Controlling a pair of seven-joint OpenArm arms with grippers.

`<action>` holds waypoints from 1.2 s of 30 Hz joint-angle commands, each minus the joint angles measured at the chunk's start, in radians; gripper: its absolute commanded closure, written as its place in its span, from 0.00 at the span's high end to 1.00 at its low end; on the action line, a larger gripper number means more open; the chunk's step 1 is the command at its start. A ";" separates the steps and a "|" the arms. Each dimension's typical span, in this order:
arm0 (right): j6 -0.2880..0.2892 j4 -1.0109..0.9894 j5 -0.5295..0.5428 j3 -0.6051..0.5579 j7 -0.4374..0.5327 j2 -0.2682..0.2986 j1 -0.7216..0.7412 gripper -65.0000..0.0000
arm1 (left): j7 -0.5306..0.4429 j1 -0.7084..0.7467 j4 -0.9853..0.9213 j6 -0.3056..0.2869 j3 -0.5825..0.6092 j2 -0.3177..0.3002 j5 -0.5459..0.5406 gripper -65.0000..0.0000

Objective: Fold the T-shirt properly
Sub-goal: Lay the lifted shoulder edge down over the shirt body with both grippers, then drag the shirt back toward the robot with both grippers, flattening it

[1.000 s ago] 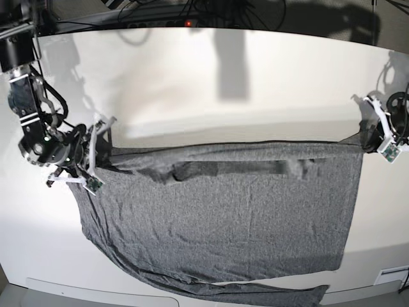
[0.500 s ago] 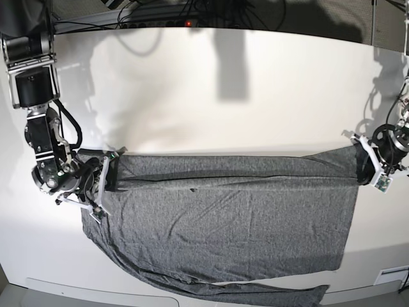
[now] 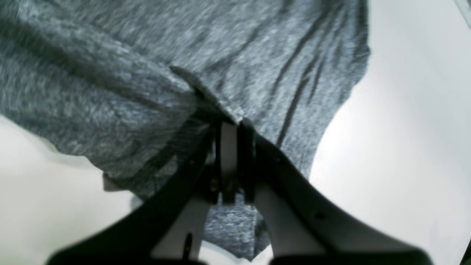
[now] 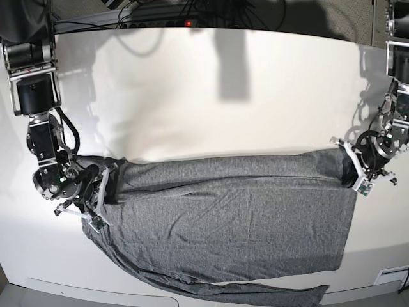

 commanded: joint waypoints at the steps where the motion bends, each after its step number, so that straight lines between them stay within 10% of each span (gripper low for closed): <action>1: -0.017 0.002 -0.023 0.008 0.028 0.002 0.037 0.00 | -0.028 -0.023 0.013 0.008 -0.009 -0.020 -0.010 0.00; 9: -0.037 -0.100 -0.129 0.008 0.104 -0.085 0.107 0.01 | -0.021 -0.031 0.013 0.010 -0.010 -0.021 -0.014 0.07; 14: -0.034 -0.098 -0.038 0.008 -0.016 -0.090 0.166 0.40 | 0.017 -0.033 0.013 0.011 -0.010 -0.039 -0.083 0.28; 18: -0.024 -0.091 0.047 0.008 -0.126 -0.090 0.214 0.39 | 0.055 -0.033 0.021 0.005 -0.010 -0.079 -0.246 0.28; 22: -0.004 -0.041 0.142 0.008 -0.220 -0.090 0.212 0.37 | 0.152 -0.033 0.039 -0.127 -0.010 -0.127 -0.480 0.26; 28: -0.005 -0.036 0.204 0.009 -0.353 -0.088 0.199 0.03 | 0.274 0.000 0.040 -0.164 -0.010 -0.117 -0.668 0.01; 36: -0.110 -0.036 0.185 0.008 -0.169 -0.039 0.082 0.00 | 0.249 0.032 0.039 0.058 -0.010 -0.034 -0.625 0.00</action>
